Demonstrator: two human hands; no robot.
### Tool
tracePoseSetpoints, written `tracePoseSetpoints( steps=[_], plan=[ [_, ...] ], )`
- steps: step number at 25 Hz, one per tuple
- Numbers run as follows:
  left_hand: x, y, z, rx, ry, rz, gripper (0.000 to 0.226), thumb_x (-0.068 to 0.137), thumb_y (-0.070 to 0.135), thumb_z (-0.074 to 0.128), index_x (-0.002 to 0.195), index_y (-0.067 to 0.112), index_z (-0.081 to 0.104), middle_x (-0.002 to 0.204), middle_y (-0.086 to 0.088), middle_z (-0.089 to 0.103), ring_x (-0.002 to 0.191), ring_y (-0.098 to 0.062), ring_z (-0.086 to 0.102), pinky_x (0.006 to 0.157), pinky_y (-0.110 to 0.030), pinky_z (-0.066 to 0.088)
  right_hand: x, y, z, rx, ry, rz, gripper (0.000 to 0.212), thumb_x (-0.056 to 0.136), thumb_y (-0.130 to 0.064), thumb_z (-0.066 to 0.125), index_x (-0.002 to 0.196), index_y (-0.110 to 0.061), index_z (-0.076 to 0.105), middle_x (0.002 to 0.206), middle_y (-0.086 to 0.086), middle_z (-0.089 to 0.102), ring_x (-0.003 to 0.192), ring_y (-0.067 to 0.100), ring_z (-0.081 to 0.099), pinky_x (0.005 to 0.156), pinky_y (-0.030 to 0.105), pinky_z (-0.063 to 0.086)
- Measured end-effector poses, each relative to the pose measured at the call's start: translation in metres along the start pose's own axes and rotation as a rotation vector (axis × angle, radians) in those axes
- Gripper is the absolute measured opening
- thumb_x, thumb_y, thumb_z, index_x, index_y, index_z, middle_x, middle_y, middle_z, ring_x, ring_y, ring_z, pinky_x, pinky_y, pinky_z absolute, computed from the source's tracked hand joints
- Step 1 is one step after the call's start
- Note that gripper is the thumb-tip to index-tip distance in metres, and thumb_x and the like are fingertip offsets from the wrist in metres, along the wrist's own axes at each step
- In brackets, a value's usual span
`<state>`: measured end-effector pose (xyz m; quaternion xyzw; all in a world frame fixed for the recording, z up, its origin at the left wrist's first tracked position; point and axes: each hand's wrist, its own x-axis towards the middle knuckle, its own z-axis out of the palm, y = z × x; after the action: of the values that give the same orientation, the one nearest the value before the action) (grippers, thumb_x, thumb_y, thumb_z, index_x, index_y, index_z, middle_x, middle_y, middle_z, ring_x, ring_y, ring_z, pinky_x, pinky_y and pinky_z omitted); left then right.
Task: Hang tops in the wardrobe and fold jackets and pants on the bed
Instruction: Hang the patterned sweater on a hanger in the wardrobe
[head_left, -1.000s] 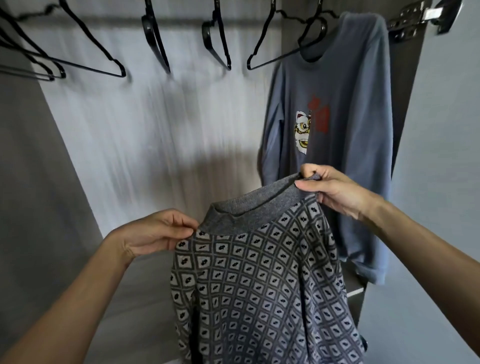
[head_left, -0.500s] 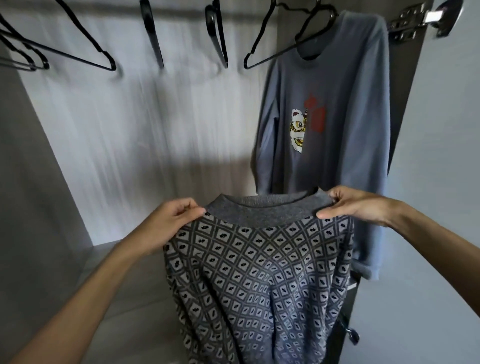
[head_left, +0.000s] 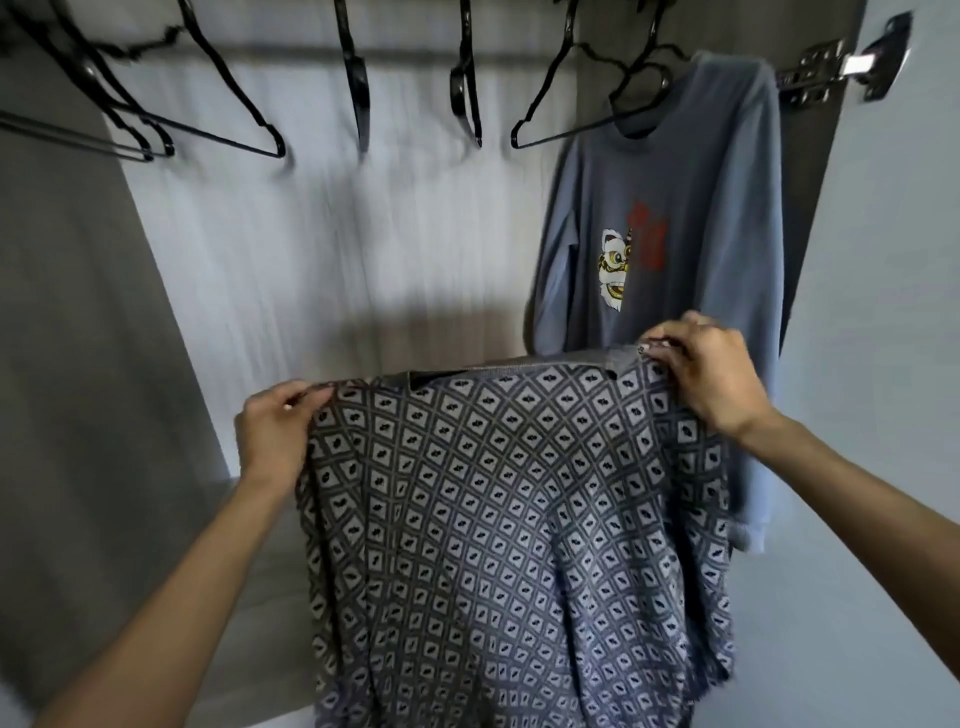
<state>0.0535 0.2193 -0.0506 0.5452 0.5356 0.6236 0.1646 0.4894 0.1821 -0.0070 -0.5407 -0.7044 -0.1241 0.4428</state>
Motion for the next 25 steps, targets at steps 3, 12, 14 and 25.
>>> tracePoseSetpoints(
  steps=[3, 12, 14, 25],
  plan=[
    [-0.02, 0.021, -0.008, -0.199, 0.423, 0.05, 0.009, 0.084, 0.023, 0.068, 0.084, 0.016, 0.073, 0.083, 0.003, 0.07, 0.082, -0.016, 0.06, 0.089, -0.049, 0.052, -0.01, -0.026, -0.01, 0.112, 0.251, 0.01, 0.017, 0.1, -0.013, 0.053, 0.106, -0.013, 0.07, 0.09, 0.008, 0.053, 0.083, 0.021, 0.054, 0.077, 0.023, 0.038],
    [-0.081, 0.112, -0.084, 0.54, 0.674, 0.762, 0.032, 0.101, 0.033, 0.056, 0.084, 0.005, 0.058, 0.074, -0.014, 0.062, 0.065, -0.032, 0.055, 0.061, -0.041, 0.038, -0.052, -0.038, -0.033, 0.095, 0.369, 0.284, 0.011, 0.096, -0.01, 0.04, 0.103, -0.015, 0.047, 0.096, 0.016, 0.058, 0.074, 0.036, 0.053, 0.066, 0.036, 0.032],
    [-0.069, 0.123, -0.089, 0.62, 0.656, 0.869, 0.04, 0.102, 0.034, 0.054, 0.073, 0.008, 0.05, 0.067, -0.012, 0.054, 0.056, -0.03, 0.047, 0.051, -0.038, 0.034, -0.045, -0.039, -0.027, -0.007, 0.434, 0.103, 0.023, 0.087, -0.006, 0.038, 0.1, -0.013, 0.055, 0.097, 0.013, 0.049, 0.07, 0.027, 0.043, 0.06, 0.033, 0.026],
    [0.075, -0.046, -0.035, 0.867, 0.293, 0.696, 0.052, 0.096, 0.055, 0.056, 0.065, 0.014, 0.063, 0.058, -0.009, 0.061, 0.052, -0.029, 0.057, 0.048, -0.031, 0.035, 0.049, 0.014, 0.145, -0.293, 0.007, -0.178, 0.05, 0.088, -0.006, 0.059, 0.131, -0.031, 0.059, 0.098, 0.01, 0.043, 0.073, 0.033, 0.054, 0.054, 0.034, 0.04]
  ],
)
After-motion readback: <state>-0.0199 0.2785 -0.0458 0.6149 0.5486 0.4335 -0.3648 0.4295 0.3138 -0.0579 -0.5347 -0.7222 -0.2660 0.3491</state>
